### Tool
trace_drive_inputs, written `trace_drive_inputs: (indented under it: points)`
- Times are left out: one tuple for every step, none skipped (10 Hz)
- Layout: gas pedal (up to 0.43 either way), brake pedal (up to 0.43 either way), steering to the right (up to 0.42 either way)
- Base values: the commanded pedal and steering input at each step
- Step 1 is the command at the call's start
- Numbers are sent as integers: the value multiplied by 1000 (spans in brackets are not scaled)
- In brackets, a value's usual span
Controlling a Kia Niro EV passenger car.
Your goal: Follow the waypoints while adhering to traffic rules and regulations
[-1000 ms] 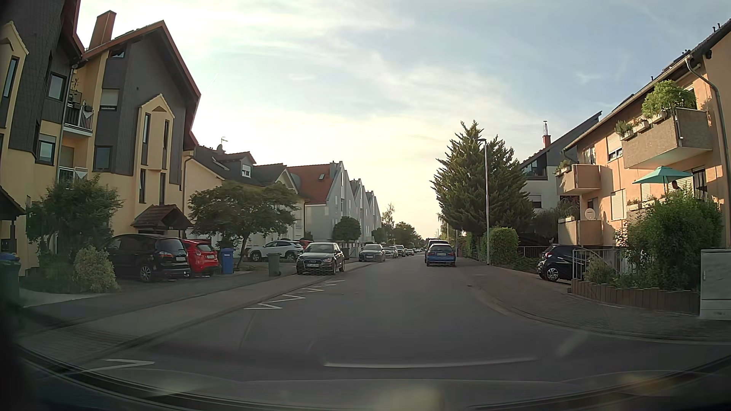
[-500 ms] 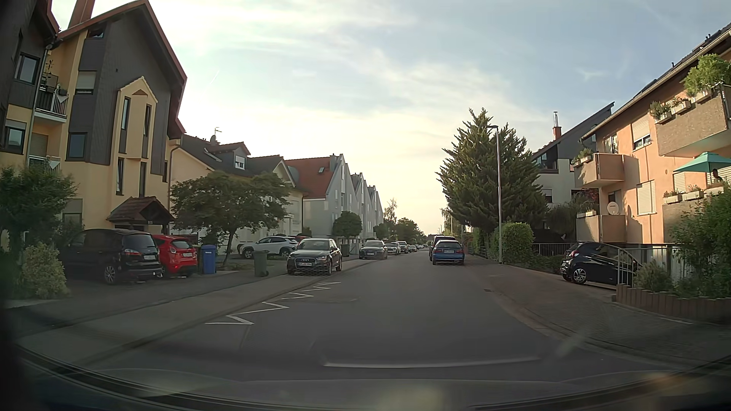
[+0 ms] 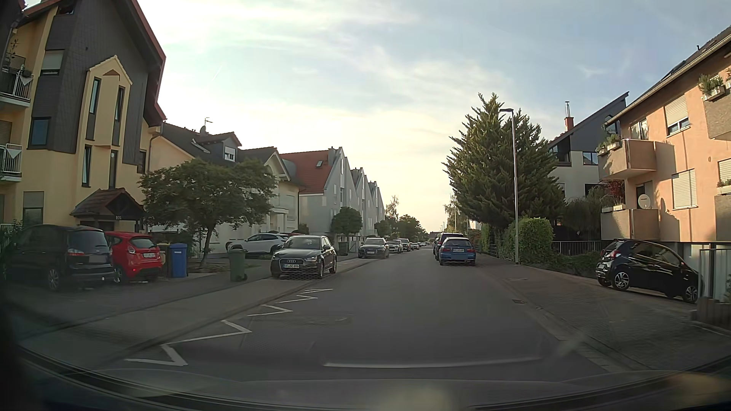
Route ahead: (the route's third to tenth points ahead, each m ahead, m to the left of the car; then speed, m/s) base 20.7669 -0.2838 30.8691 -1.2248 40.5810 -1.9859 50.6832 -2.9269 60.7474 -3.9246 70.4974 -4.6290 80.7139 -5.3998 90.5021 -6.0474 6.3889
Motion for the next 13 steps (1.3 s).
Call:
trace_drive_inputs:
  points:
    - [260, 30, -3]
    - [228, 30, -1]
    - [197, 30, 0]
    - [169, 30, 1]
    - [150, 30, 3]
    - [150, 30, 6]
    - [138, 30, 9]
    - [118, 30, 12]
    - [110, 37, 15]
    - [110, 30, 16]
    - [110, 30, 16]
    - [110, 30, 16]
    - [110, 30, 16]
